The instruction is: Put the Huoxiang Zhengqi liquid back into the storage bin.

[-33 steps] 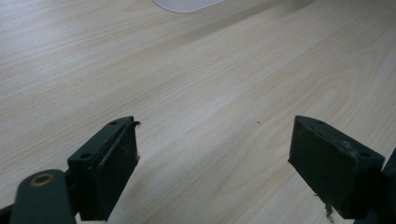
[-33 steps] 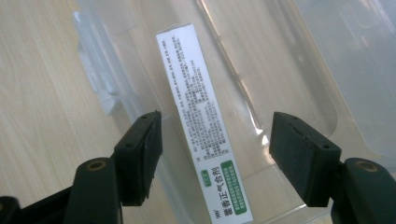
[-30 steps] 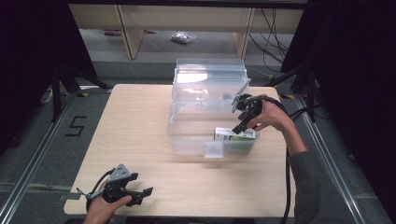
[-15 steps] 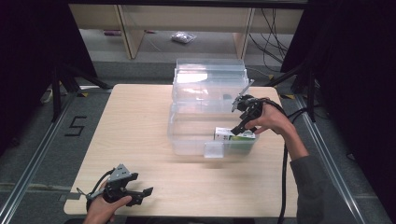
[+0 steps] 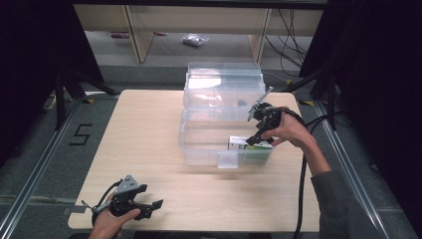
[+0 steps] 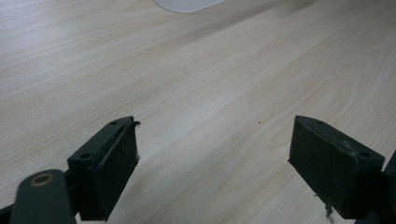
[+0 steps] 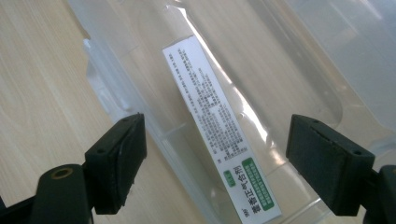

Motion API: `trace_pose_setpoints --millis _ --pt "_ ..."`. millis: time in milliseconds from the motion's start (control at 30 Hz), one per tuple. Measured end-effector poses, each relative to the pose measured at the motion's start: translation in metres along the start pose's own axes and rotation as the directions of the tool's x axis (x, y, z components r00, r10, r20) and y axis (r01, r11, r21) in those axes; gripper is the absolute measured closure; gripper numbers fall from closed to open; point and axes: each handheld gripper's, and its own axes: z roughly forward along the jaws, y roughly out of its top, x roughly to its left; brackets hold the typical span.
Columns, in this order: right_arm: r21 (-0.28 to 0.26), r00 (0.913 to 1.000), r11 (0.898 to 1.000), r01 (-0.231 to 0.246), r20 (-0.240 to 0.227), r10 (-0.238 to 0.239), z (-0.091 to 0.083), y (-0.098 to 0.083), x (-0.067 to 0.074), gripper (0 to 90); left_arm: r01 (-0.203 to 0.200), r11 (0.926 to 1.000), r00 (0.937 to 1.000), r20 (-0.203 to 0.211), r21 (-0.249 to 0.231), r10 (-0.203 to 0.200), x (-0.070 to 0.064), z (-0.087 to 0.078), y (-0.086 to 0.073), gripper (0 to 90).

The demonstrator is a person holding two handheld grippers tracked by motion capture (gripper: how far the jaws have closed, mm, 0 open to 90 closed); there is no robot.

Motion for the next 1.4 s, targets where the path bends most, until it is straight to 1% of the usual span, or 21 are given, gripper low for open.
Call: trace_pose_setpoints --millis 33,100,233,333,367,400,467,500,633,733,767,800,833,867,933,1033,1067,1167,1300,1333,1400 --pt "0.003 0.9999 1.000 -0.009 0.010 0.009 -0.002 -0.001 0.002 21.4 0.005 1.0000 1.0000 0.001 -0.002 -0.005 0.000 0.000 0.000 14.9" --pt "0.005 0.9997 1.000 0.002 0.025 -0.002 -0.004 -0.002 0.002 21.3 0.004 1.0000 1.0000 0.001 -0.003 -0.004 0.000 0.000 0.000 14.9" --pt "-0.008 0.9996 1.000 -0.012 0.025 0.012 -0.006 -0.004 0.006 21.6 0.002 1.0000 1.0000 0.006 0.003 -0.002 0.000 0.000 0.000 14.9" --pt "-0.023 0.9995 0.999 -0.028 0.011 0.028 -0.006 -0.006 0.010 21.7 0.004 1.0000 1.0000 0.000 -0.002 -0.004 0.000 0.000 0.000 14.9" --pt "-0.023 0.9996 1.000 -0.007 0.025 0.008 -0.006 -0.007 0.009 21.7 0.004 1.0000 1.0000 0.004 -0.002 -0.004 0.000 0.000 0.000 14.9" --pt "-0.033 0.9994 0.999 -0.035 0.000 0.035 -0.006 -0.008 0.014 21.4 0.003 1.0000 1.0000 0.001 0.000 -0.003 0.000 0.000 0.000 14.9" --pt "-0.035 0.9995 0.999 -0.032 -0.001 0.032 -0.005 -0.010 0.016 20.3 -0.001 1.0000 1.0000 0.003 0.000 0.001 0.000 0.000 0.000 14.9" --pt "-0.035 0.9995 0.999 -0.032 -0.001 0.032 -0.005 -0.010 0.016 20.3 0.005 1.0000 1.0000 0.000 -0.001 -0.005 0.000 0.000 0.000 14.9" --pt "-0.064 0.9992 0.997 -0.039 0.001 0.039 -0.008 -0.014 0.020 18.9 0.004 1.0000 1.0000 0.000 -0.001 -0.004 0.000 0.000 0.000 14.9" --pt "-0.076 0.9989 0.996 -0.045 0.005 0.046 -0.010 -0.017 0.023 18.3 -0.011 0.9998 0.9999 -0.002 0.016 0.011 0.001 0.000 0.000 14.9" --pt "-0.088 0.9990 0.995 -0.045 0.004 0.045 -0.010 -0.018 0.023 18.3 0.002 1.0000 1.0000 0.002 0.001 -0.002 0.000 0.000 0.000 14.9" --pt "-0.092 0.9990 0.995 -0.043 0.004 0.044 -0.010 -0.020 0.023 18.2 0.002 1.0000 1.0000 0.004 0.005 -0.002 0.000 0.000 0.000 14.9" --pt "-0.085 0.9980 0.994 -0.062 0.010 0.063 -0.011 -0.021 0.025 18.2 0.001 1.0000 1.0000 0.004 0.005 -0.001 0.000 0.000 0.000 14.9" --pt "-0.096 0.9984 0.994 -0.052 0.017 0.054 -0.011 -0.022 0.026 18.2 0.001 1.0000 1.0000 0.001 0.005 -0.001 0.000 0.000 0.000 14.9" --pt "-0.103 0.9988 0.994 -0.045 0.015 0.047 -0.011 -0.024 0.028 18.1 -0.003 1.0000 1.0000 0.001 0.000 0.003 0.000 0.000 0.000 14.9" --pt "-0.123 0.9975 0.990 -0.069 0.006 0.070 -0.011 -0.026 0.032 18.0 0.002 1.0000 1.0000 -0.001 0.000 -0.002 0.000 0.000 0.000 14.9" --pt "-0.137 0.9976 0.988 -0.065 0.012 0.067 -0.011 -0.027 0.033 18.0 0.001 1.0000 1.0000 0.004 0.005 -0.001 0.000 0.000 0.000 14.9" --pt "-0.134 0.9970 0.988 -0.076 0.005 0.077 -0.011 -0.028 0.035 17.8 0.001 1.0000 1.0000 0.004 0.004 -0.001 0.000 0.000 0.000 14.9" --pt "-0.158 0.9978 0.985 -0.064 0.009 0.066 -0.011 -0.030 0.038 17.7 0.000 1.0000 1.0000 0.004 0.006 0.000 0.000 0.000 0.000 14.9" --pt "-0.155 0.9967 0.985 -0.079 0.004 0.081 -0.011 -0.031 0.039 17.8 0.000 1.0000 1.0000 0.004 0.005 0.000 0.000 0.000 0.000 14.9" --pt "-0.163 0.9970 0.984 -0.077 -0.003 0.077 -0.010 -0.032 0.041 18.0 -0.005 1.0000 1.0000 0.006 0.005 0.005 0.000 0.001 0.000 14.9"
